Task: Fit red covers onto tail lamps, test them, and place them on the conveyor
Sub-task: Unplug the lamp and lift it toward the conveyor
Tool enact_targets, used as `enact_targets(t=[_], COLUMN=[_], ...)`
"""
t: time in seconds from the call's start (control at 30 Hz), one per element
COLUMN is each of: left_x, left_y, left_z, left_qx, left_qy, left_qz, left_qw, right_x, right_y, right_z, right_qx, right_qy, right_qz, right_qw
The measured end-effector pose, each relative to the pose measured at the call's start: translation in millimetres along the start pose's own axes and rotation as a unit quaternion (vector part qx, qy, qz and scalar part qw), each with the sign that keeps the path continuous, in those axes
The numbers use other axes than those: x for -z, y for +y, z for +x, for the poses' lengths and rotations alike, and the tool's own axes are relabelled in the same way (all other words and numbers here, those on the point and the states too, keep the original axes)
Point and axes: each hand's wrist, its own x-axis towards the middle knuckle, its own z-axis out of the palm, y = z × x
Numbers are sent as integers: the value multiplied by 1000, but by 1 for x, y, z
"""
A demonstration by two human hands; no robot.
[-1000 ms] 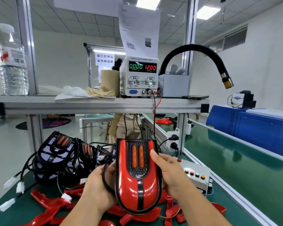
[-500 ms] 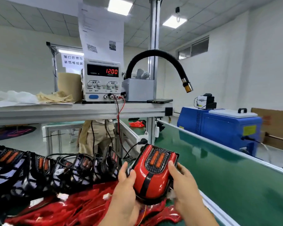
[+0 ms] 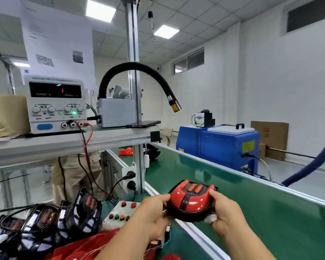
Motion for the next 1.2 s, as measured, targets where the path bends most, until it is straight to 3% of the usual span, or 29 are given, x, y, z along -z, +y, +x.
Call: enact_targets(t=[0.17, 0.33, 0.47, 0.57, 0.73, 0.9, 1.0, 1.2], left_x=[-12, -18, -22, -24, -15, -12, -14, -25], left_y=[13, 7, 2, -2, 0, 5, 9, 13], left_z=[22, 36, 38, 40, 52, 70, 80, 86], left_qx=[25, 26, -56, -136, -170, -140, -95, -99], left_qy=[34, 46, 59, 88, 123, 139, 110, 70], left_qz=[-40, 11, -8, -2, 19, -15, -35, -5], left_qw=[998, 999, 997, 987, 978, 980, 989, 993], right_x=[-5, -8, -13, -21, -36, -43, -45, -34], right_y=[-14, -20, -16, -11, -7, -8, -6, -10], right_z=[29, 49, 65, 75, 92, 95, 95, 99], right_qx=[-12, 29, 116, 115, 114, 204, 260, 301], right_qy=[19, 34, 26, 3, -35, -72, -63, -30], right_qz=[-21, -32, -110, -105, -120, -119, -92, -94], right_qw=[1000, 998, 987, 988, 986, 969, 959, 948])
